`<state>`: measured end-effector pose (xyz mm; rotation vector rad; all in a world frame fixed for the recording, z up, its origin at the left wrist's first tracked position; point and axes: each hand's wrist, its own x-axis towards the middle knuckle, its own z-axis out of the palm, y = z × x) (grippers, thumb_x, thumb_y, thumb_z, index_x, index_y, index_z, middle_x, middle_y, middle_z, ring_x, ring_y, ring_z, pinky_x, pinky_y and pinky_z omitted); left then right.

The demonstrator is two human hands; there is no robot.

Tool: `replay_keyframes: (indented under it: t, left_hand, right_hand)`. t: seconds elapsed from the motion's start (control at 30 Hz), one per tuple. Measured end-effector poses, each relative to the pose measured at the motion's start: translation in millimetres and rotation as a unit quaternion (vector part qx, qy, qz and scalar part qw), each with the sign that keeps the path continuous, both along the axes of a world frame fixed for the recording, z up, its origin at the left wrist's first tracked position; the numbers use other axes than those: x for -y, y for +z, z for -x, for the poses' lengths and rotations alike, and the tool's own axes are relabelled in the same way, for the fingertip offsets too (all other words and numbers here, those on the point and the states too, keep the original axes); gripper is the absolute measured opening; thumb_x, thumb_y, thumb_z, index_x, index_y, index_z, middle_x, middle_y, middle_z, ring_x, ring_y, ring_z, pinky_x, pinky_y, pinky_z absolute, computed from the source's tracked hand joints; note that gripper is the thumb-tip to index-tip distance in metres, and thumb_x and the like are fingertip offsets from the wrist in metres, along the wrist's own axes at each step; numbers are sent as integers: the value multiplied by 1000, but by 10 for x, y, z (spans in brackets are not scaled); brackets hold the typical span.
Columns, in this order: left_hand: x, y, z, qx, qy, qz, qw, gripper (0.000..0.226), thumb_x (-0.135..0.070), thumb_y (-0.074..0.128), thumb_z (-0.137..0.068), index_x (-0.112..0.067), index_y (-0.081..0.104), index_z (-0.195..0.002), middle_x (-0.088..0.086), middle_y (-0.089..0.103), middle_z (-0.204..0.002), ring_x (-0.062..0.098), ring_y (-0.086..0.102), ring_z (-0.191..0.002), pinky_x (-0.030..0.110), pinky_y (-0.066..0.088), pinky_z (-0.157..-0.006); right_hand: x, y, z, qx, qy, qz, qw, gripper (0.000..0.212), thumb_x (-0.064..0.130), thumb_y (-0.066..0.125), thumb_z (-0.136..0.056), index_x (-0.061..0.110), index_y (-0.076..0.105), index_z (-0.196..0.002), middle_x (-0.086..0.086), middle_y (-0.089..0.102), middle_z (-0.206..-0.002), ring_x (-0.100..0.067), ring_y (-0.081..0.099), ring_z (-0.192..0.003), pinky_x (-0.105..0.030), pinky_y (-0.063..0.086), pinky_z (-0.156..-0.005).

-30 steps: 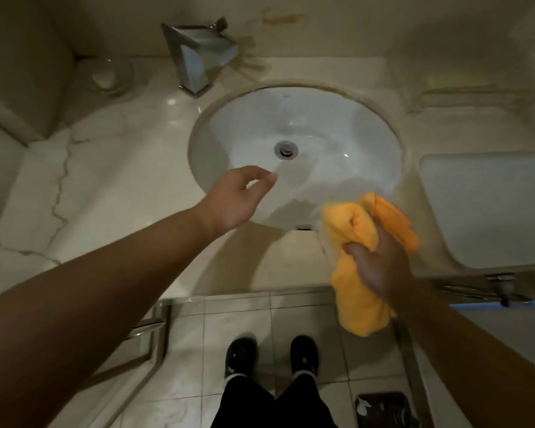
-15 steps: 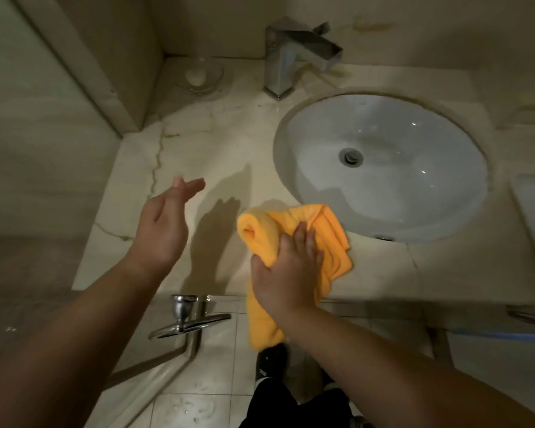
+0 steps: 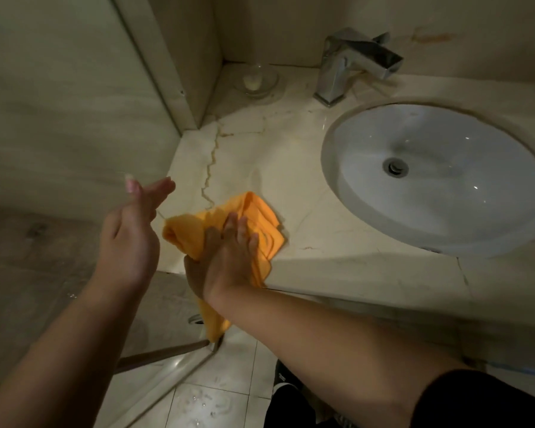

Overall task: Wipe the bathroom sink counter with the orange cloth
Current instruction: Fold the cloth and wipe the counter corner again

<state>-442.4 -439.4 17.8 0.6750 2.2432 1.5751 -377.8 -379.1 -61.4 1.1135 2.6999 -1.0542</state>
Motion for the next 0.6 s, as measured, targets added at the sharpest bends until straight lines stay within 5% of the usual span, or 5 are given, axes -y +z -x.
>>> replay_keyframes:
  t: [0.33,0.47,0.6]
  left_hand:
    - [161,126,35,11,-15,-2,1000,64,-65,15,-84,-30,56,-119,-3,60,-126,1,50,-122,29,33,-108]
    - [44,378,82,6,-66,-13,998,58,-66,19,-83,-35,62,-105,-8,65,-117,0,53,-118,28,36,-105]
    - [-187,830,125,-5,-146,-49,988,55,-63,23,-84,-31,63,-103,-12,66,-114,-1,57,-114,26,38,-100]
  right_hand:
    - [44,53,309,37,299,-43,952,60,41,47,-89,16,34,-141,-5,12,-159,-28,7,-146,-54,11,-114]
    - [-87,345,184,17,259,154,953,45,27,58,-87,13,51,-129,-14,53,-134,-30,47,-123,-31,36,-97]
    - [-401,644,-240,54,173,312,933,36,22,64,-80,15,60,-115,-11,64,-110,-26,60,-101,-34,46,-92]
